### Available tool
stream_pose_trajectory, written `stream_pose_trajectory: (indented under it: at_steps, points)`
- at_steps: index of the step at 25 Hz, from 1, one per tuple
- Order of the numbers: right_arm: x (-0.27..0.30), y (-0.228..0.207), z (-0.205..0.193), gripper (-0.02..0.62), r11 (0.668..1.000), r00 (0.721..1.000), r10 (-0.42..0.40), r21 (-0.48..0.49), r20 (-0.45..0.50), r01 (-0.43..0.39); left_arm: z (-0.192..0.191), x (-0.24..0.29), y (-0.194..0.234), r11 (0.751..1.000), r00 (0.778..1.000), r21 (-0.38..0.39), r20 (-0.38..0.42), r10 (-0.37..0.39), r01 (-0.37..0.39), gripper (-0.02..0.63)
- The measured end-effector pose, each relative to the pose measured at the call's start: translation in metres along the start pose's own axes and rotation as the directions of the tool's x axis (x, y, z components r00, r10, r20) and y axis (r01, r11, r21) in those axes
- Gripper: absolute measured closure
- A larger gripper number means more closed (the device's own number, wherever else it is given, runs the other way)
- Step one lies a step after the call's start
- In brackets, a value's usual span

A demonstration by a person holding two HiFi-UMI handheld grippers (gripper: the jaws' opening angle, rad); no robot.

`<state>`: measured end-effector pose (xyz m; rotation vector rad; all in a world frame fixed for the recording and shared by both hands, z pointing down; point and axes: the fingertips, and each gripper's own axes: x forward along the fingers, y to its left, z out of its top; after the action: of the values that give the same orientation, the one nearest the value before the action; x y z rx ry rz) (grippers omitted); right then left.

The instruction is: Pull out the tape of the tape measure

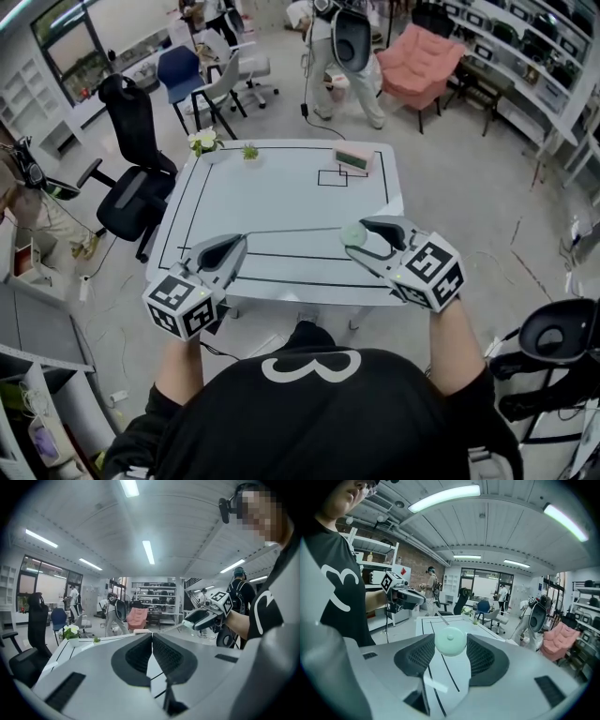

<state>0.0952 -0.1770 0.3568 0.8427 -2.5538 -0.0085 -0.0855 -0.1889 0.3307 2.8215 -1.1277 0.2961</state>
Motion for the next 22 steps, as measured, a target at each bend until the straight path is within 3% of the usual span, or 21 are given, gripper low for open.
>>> stream_pose_trajectory:
  at_steps: [5,22]
  points:
    - [0.011,0.002,-0.001,0.374,1.000,1.000,0.015,-0.004,-0.011,-0.015,-0.006,-0.009,0.011,0.999,0.999,0.017,-0.003,0.047,-0.047,0.600]
    - [0.010,-0.032,-0.008,0.374,0.998,0.998,-0.053,0.029,-0.020,0.053,0.003,-0.025,0.069,0.977,0.977,0.016,0.017,0.211,-0.211,0.600]
